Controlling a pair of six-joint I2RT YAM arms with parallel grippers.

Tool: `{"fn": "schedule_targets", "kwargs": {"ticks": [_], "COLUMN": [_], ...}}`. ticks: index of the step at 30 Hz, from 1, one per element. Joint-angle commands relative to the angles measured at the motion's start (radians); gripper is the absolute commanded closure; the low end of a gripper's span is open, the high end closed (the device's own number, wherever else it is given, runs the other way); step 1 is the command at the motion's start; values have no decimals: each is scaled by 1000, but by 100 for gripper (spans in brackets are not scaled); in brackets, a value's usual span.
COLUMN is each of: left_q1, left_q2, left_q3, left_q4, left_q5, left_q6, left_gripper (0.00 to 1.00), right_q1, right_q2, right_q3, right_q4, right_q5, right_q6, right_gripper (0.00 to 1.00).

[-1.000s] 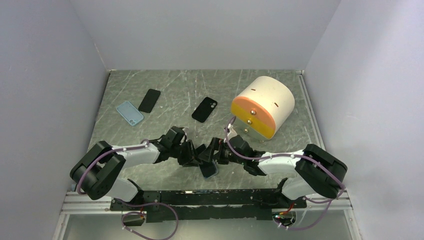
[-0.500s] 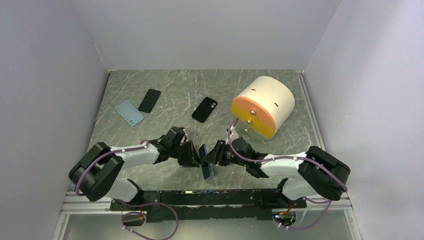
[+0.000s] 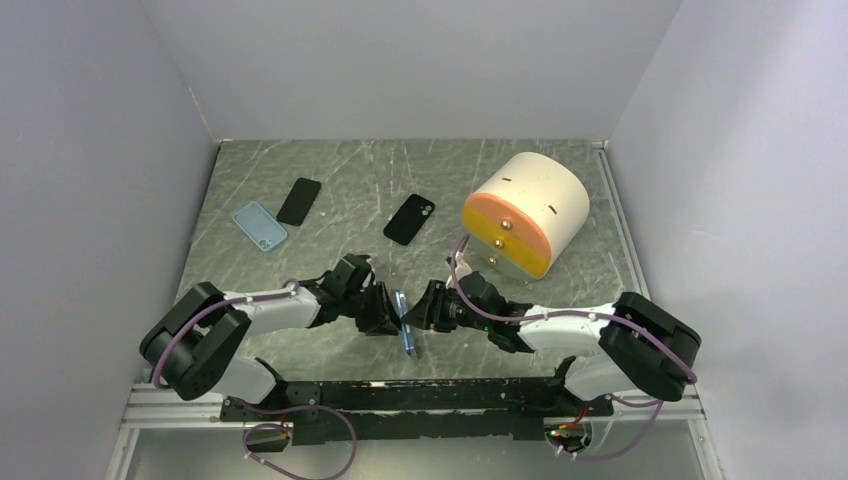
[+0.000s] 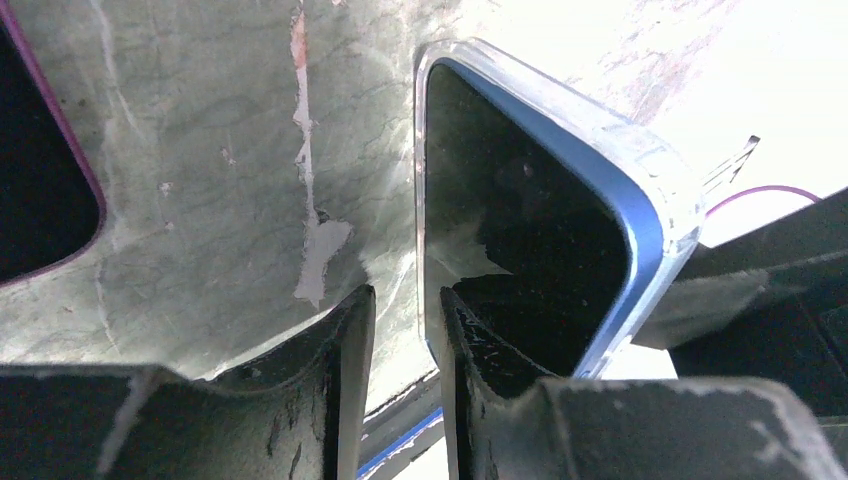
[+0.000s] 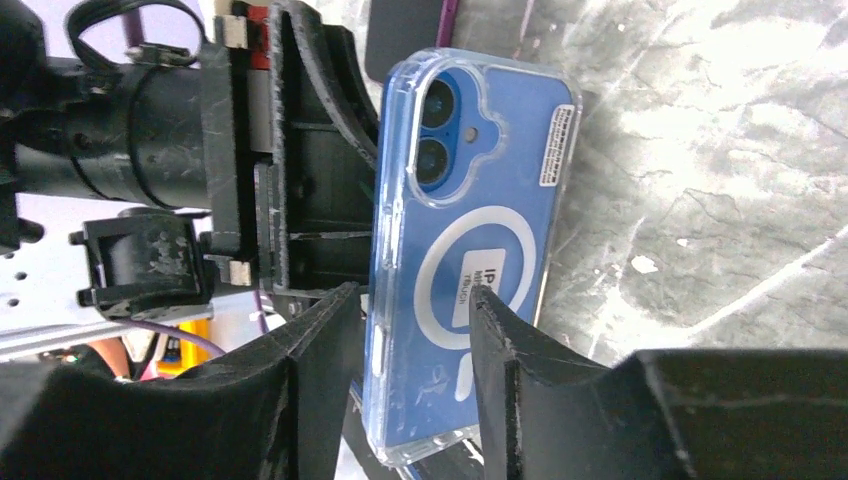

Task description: Put the phone into the phone case

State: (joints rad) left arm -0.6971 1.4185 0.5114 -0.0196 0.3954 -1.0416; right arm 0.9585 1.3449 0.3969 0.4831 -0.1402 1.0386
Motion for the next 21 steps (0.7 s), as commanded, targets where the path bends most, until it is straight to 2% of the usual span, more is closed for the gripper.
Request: {"fn": "schedule_targets", "kwargs": {"ticks": [1, 10, 15, 21], "left_q1": [-7, -7, -9, -17], "left_q2": [-2, -7, 16, 28], "left_q3": [37, 83, 95, 93], "left_q4": [41, 31, 26, 28], "left_q5": [4, 6, 2, -1], "left_q6": [1, 20, 24, 21], "left_gripper": [65, 64, 65, 65], "right_q1": [3, 5, 4, 5], "right_q2": [13, -35, -47, -53], "right_q3": [36, 35, 40, 34], "right_q4": [-29, -64, -102, -132], "right_q5": [-11, 4, 21, 40], "right_q6": [-24, -42, -56, -53], "right_gripper": [48, 42, 62, 78]}}
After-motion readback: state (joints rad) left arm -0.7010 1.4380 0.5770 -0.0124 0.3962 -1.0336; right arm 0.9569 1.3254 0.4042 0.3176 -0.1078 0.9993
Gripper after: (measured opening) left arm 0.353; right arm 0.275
